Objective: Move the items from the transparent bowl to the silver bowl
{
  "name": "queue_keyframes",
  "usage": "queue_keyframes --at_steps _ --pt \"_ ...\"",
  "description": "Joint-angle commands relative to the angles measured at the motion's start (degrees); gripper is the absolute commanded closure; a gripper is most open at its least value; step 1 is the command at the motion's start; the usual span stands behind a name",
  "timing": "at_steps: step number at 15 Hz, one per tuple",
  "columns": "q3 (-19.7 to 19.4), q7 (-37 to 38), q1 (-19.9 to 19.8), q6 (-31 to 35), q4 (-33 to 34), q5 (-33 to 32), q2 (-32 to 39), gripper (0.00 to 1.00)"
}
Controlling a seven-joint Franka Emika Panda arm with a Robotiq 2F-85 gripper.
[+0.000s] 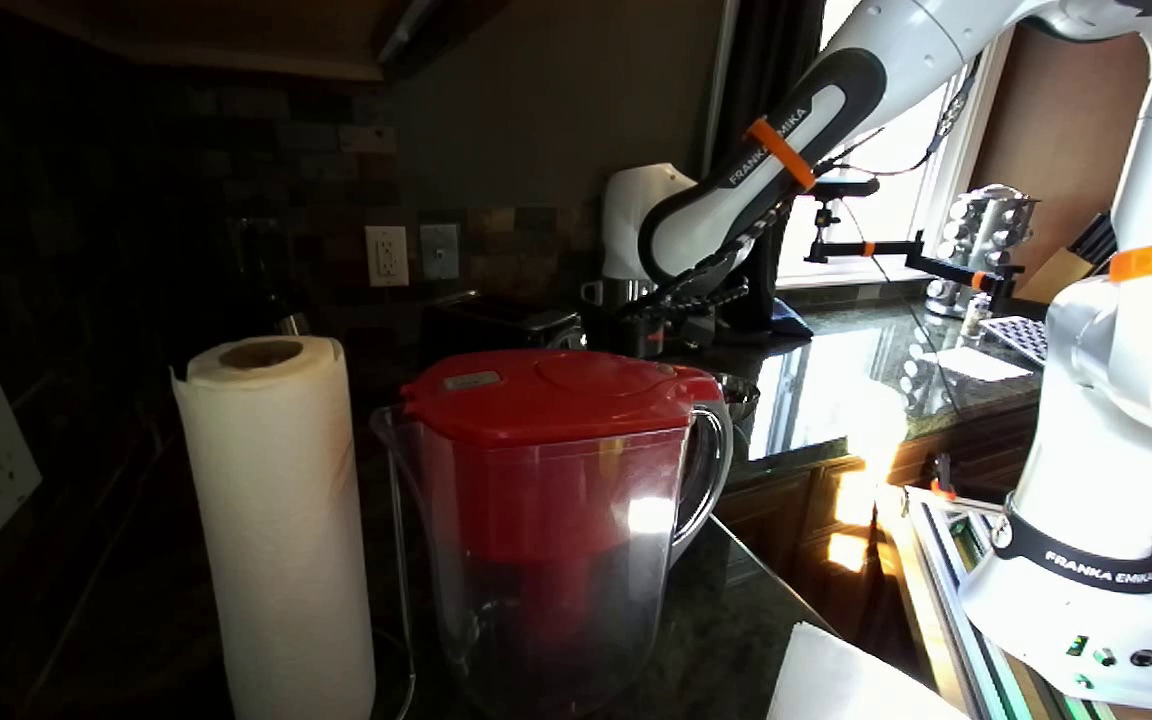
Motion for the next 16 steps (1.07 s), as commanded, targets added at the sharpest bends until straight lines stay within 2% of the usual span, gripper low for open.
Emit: queue_keyframes --at_steps 1,4,6,8,10,16 --pt "-0.1 -1.3 -0.5 1.2 0.4 0.7 1.2 0.0" --pt "-0.1 -1.4 -0.6 1.4 0.4 0.9 1.3 0.0" --pt "-0.1 -1.5 -0.6 1.6 0.3 0.9 1.4 0.05" --pt "0.0 -1.4 -0.6 1.6 0.4 0.8 1.8 0.06" --pt "0.0 -1.3 -0.5 1.8 0.6 0.7 2.1 0.01" --pt "0.4 -0.7 -0.3 1.6 1.7 0.3 3.6 0.0"
